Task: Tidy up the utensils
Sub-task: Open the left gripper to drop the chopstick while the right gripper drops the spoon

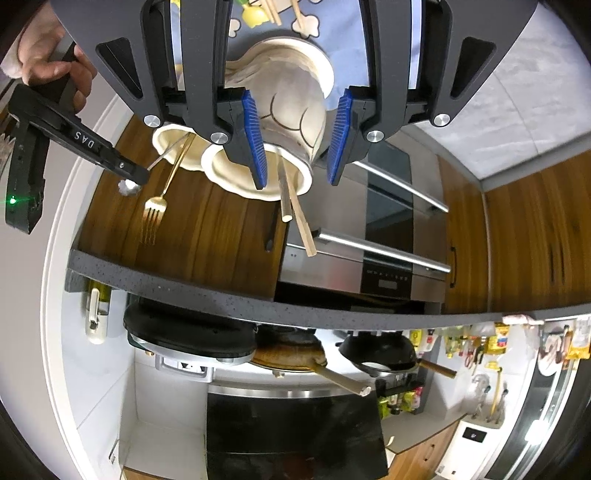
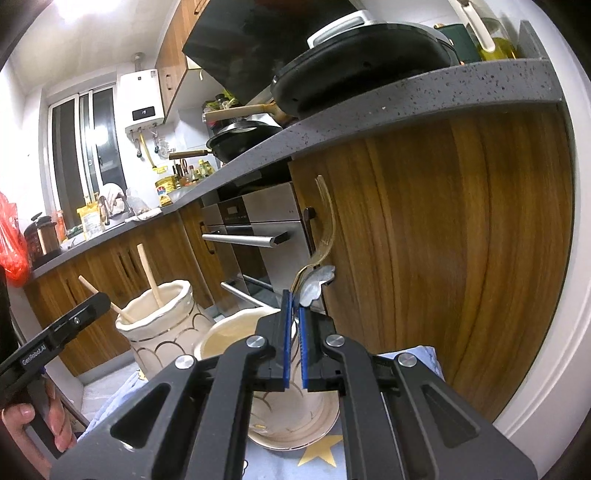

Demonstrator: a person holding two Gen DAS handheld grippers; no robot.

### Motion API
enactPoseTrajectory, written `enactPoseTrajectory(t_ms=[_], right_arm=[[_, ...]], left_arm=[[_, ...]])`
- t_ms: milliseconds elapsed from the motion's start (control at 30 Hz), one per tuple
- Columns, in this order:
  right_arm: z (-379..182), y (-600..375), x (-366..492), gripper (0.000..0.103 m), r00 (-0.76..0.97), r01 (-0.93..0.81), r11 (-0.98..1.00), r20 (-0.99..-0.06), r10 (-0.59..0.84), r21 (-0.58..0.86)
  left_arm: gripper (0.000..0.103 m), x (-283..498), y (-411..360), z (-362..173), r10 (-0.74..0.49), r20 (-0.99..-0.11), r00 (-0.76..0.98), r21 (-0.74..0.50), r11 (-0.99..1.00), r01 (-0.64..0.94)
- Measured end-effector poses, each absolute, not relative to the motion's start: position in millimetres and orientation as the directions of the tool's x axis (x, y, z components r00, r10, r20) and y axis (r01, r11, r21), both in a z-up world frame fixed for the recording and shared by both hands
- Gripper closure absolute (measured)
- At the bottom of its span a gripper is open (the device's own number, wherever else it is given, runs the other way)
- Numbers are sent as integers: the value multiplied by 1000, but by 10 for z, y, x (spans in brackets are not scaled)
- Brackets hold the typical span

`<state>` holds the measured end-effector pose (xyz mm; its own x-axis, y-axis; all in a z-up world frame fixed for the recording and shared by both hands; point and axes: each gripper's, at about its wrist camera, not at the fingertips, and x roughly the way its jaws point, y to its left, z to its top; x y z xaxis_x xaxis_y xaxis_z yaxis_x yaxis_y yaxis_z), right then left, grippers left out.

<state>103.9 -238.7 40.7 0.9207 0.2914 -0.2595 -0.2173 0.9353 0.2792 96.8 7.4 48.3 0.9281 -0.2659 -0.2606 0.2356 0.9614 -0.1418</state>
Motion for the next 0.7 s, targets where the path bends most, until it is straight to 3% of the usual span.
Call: enactPoseTrajectory(t_ms=[200, 333, 400, 433, 533, 633, 667, 700], right_arm=[[390, -2399, 1039, 99, 919, -220, 932, -260, 298, 288], [375, -2412, 1058, 94, 916, -218, 934, -270, 296, 285], [377, -2427, 1050, 73, 913, -216, 930, -275, 300, 297], [377, -2436, 1041, 56, 913, -216, 928, -275, 302, 303], [390, -2444, 988, 48, 914, -195, 934, -290, 284, 299], [370, -2480, 918, 30, 909, -182, 932, -307, 281, 314], [361, -2496, 889, 25, 905, -180, 930, -316, 284, 321], [354, -2509, 858, 21, 904, -174, 929, -321, 282, 325]], left_arm=[[68, 969, 92, 463, -274, -273, 922, -154, 959, 239], [54, 948, 103, 459, -270, -270, 924, -157, 959, 234], [53, 925, 105, 463, -270, -268, 925, -157, 959, 234], [51, 911, 106, 463, -266, -267, 926, -155, 961, 231], [38, 841, 124, 446, -246, -259, 934, -147, 966, 213], [35, 786, 141, 409, -229, -278, 933, -137, 971, 197], [28, 767, 149, 397, -224, -286, 932, -134, 972, 193], [13, 746, 157, 387, -217, -288, 933, -131, 974, 186]])
